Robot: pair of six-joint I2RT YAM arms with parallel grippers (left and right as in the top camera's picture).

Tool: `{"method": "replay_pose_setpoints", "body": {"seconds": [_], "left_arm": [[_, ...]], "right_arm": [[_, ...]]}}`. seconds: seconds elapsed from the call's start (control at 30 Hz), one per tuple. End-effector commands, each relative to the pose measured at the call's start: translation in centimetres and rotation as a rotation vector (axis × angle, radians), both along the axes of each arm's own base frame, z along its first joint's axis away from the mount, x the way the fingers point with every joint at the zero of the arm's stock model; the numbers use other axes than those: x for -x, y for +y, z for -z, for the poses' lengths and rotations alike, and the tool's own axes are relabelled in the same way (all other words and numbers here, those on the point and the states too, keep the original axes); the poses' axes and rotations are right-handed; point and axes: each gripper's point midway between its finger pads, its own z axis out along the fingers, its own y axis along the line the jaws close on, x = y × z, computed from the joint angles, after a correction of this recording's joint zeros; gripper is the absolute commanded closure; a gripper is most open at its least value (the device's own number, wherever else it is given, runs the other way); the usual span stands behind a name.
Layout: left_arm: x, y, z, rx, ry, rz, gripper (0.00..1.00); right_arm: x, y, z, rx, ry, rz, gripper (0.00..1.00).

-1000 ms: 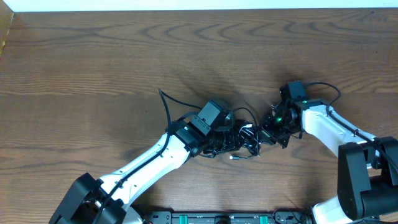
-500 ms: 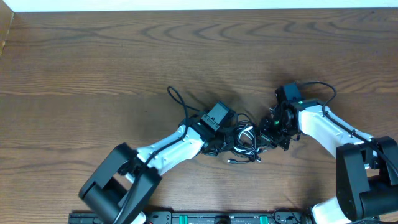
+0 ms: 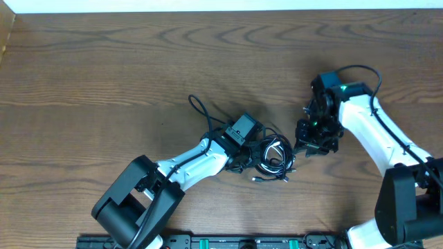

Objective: Untangle cables

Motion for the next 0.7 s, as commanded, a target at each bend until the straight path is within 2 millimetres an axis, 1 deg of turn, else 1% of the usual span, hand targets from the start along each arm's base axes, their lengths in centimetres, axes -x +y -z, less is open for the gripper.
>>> {"method": "replay_pose_setpoints", "body": {"seconds": [0.0, 0.13, 0.37, 0.47, 0.5, 0.57, 0.67], "left_arm": [[-1.0, 0.2, -0.2, -0.022, -0.053, 0.035, 0.92], [-1.4, 0.5, -0.2, -0.022, -0.054, 0.025, 0.92], [-1.4, 0.5, -0.2, -0.027, -0.069, 0.057, 0.92], [-1.4, 0.5, -0.2, -0.027, -0.068, 0.056, 0.92], [-1.4, 0.5, -0.2, -0.027, -0.069, 0.056, 0.92], [-1.4, 0.5, -0.2, -0.027, -0.069, 0.056, 0.92], [-1.4, 0.5, -0.2, -0.026, -0.068, 0.056, 0.92]], "right_arm": [[0.5, 1.7, -1.9, -0.125, -0.058, -0.246, 0.69], [1.7, 4.1, -2.6, -0.256, -0.075, -0.396, 0.68], [2.7, 6.6, -2.4, -0.269, -0.108, -0.53, 0.64], [2.7, 8.0, -2.3, -0.277, -0.142, -0.579, 0.64], [2.6, 8.4, -2.2, -0.275, -0.157, -0.598, 0.62], [2.4, 8.7, -1.9, -0.238, -0.18, -0.631, 0.52], [2.1, 8.3, -1.1, -0.129, -0.198, -0.646, 0.52]]}}
